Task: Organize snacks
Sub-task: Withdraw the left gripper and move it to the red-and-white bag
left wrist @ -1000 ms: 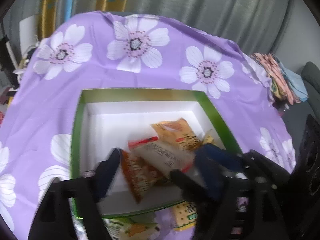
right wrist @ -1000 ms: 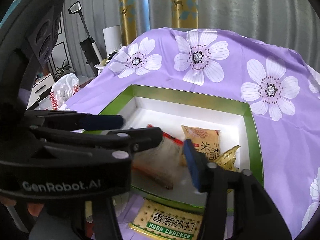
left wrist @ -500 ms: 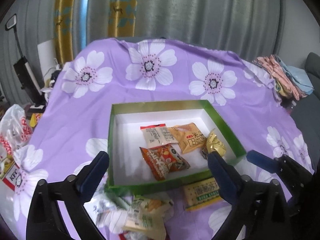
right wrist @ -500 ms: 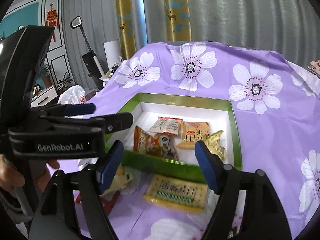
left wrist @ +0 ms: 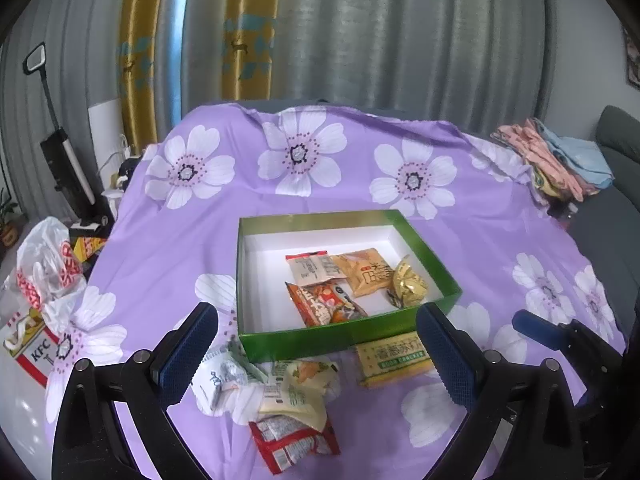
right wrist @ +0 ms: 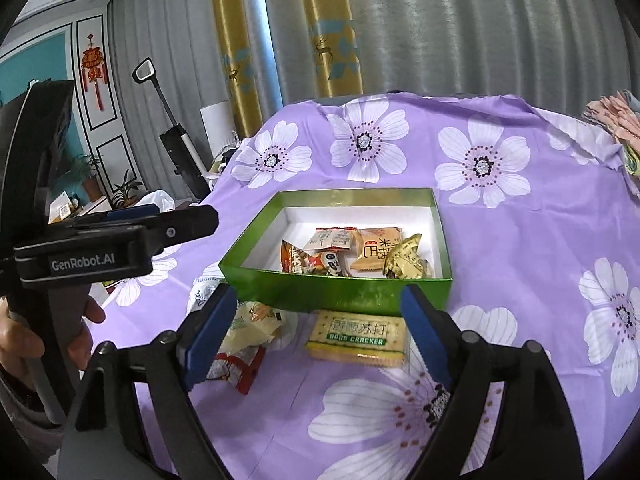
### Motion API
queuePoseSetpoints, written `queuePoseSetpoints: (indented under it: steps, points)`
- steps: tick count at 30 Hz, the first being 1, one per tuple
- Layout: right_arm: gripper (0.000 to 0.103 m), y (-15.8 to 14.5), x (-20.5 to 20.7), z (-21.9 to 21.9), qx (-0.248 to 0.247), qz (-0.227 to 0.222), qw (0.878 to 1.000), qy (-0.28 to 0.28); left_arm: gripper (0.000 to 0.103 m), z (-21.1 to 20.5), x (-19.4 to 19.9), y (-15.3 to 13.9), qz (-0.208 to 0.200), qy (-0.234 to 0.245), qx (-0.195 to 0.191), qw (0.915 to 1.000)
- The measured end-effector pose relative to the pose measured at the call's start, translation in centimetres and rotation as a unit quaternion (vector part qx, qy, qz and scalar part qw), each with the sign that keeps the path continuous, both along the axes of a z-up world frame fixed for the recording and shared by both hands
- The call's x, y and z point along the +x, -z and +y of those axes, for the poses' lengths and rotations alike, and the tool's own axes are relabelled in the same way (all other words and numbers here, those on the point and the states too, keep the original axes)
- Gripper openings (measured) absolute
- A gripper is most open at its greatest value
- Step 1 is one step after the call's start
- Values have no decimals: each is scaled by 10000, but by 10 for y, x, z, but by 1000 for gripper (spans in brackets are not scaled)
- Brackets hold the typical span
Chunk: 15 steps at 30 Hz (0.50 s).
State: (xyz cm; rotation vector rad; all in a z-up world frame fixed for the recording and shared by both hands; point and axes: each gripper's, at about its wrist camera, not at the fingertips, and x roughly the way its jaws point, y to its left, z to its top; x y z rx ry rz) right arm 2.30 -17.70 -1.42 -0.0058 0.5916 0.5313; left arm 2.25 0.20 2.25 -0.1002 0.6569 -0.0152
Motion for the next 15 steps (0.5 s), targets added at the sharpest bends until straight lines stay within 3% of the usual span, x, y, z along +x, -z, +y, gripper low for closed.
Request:
queuePoseSetpoints:
  steps: [15]
  points:
    - [86, -7, -25, 6, -21, -9, 9999, -133, 99, -3, -26, 2, 88, 65, -80, 9999]
